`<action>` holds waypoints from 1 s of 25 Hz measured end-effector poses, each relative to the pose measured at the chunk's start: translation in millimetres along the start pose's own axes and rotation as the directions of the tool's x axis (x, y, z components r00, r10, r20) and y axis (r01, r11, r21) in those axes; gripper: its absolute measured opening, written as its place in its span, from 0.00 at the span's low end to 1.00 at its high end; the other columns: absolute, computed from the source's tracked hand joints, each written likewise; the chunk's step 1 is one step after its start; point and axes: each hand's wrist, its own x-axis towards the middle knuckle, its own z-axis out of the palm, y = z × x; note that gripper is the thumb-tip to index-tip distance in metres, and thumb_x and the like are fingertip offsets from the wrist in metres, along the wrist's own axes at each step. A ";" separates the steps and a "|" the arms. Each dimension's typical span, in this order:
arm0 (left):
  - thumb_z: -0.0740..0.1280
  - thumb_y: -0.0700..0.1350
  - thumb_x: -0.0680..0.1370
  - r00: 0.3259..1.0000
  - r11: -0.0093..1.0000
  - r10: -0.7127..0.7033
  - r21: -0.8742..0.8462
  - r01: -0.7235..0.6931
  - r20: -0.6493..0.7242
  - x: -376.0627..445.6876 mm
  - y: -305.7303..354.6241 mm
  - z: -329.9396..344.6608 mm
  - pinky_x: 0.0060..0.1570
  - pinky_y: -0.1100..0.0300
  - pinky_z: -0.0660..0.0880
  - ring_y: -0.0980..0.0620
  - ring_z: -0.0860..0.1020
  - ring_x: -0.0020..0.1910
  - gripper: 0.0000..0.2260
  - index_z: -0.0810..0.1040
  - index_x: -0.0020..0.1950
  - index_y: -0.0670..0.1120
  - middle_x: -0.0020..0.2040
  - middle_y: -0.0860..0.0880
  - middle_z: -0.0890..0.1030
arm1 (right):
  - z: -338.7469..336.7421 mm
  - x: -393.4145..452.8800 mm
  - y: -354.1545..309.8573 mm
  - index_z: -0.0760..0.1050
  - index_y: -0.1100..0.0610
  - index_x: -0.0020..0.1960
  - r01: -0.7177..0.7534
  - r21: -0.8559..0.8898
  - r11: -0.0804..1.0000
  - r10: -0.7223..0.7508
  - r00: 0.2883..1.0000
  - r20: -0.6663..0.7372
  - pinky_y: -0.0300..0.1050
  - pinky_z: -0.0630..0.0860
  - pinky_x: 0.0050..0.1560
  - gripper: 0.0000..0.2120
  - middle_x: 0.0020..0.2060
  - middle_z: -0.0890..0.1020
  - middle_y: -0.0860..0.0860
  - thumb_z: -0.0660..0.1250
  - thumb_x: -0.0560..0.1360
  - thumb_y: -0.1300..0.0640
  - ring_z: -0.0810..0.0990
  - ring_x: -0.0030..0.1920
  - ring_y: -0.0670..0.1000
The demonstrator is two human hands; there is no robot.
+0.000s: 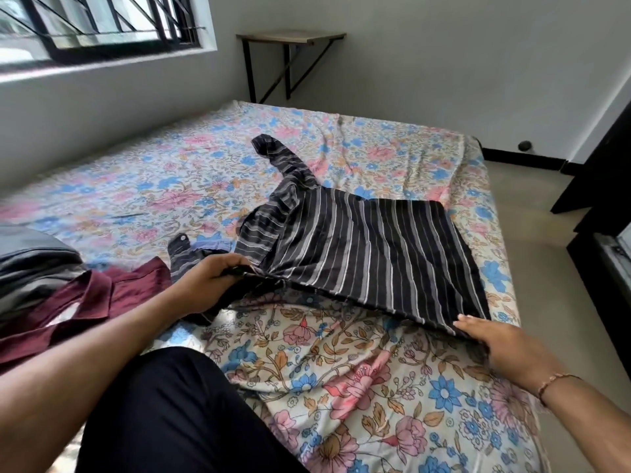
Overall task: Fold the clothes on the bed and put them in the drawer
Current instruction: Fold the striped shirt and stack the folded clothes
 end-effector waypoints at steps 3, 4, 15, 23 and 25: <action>0.77 0.56 0.74 0.961 0.988 -0.039 0.157 -0.005 0.276 -8.4 -5.0 -1.3 0.44 0.65 0.80 0.60 0.83 0.42 0.12 0.82 0.54 0.56 0.45 0.56 0.86 | -14.9 -3.2 6.2 0.70 0.35 0.73 -0.030 -0.078 0.996 0.038 0.994 0.104 0.31 0.77 0.43 0.37 0.72 0.73 0.35 0.63 0.75 0.70 0.79 0.64 0.42; 0.77 0.64 0.70 0.920 0.955 -0.091 0.294 -0.027 0.381 -12.6 -13.3 -0.7 0.45 0.65 0.80 0.63 0.83 0.42 0.17 0.81 0.55 0.61 0.46 0.59 0.85 | -21.7 -6.5 6.7 0.71 0.33 0.72 -0.028 -0.118 0.993 0.047 0.985 0.167 0.31 0.75 0.40 0.34 0.70 0.74 0.34 0.63 0.77 0.67 0.80 0.62 0.41; 0.76 0.53 0.76 0.913 0.978 -0.091 0.207 0.006 0.399 7.5 -1.7 -27.9 0.41 0.60 0.79 0.57 0.83 0.38 0.04 0.84 0.49 0.60 0.40 0.56 0.85 | -80.6 -38.4 36.0 0.81 0.53 0.42 -0.249 0.377 0.892 0.074 0.904 0.422 0.47 0.80 0.38 0.16 0.37 0.85 0.55 0.63 0.76 0.72 0.84 0.38 0.54; 0.74 0.65 0.73 0.988 0.653 -0.130 0.742 0.151 -0.087 134.5 -1.7 0.4 0.70 0.40 0.70 0.43 0.73 0.70 0.35 0.69 0.76 0.55 0.70 0.46 0.76 | -52.0 60.0 38.0 0.76 0.55 0.67 -0.421 0.285 0.861 0.487 0.845 -0.221 0.49 0.77 0.51 0.20 0.60 0.82 0.57 0.69 0.76 0.62 0.79 0.52 0.57; 0.70 0.67 0.74 0.999 0.666 0.036 0.745 -0.025 0.002 121.8 13.5 38.6 0.78 0.33 0.55 0.42 0.56 0.82 0.42 0.55 0.83 0.59 0.83 0.48 0.58 | -27.2 51.3 20.4 0.69 0.51 0.75 -0.226 0.144 0.963 0.259 0.921 -0.290 0.55 0.78 0.63 0.27 0.69 0.77 0.51 0.70 0.77 0.53 0.77 0.65 0.54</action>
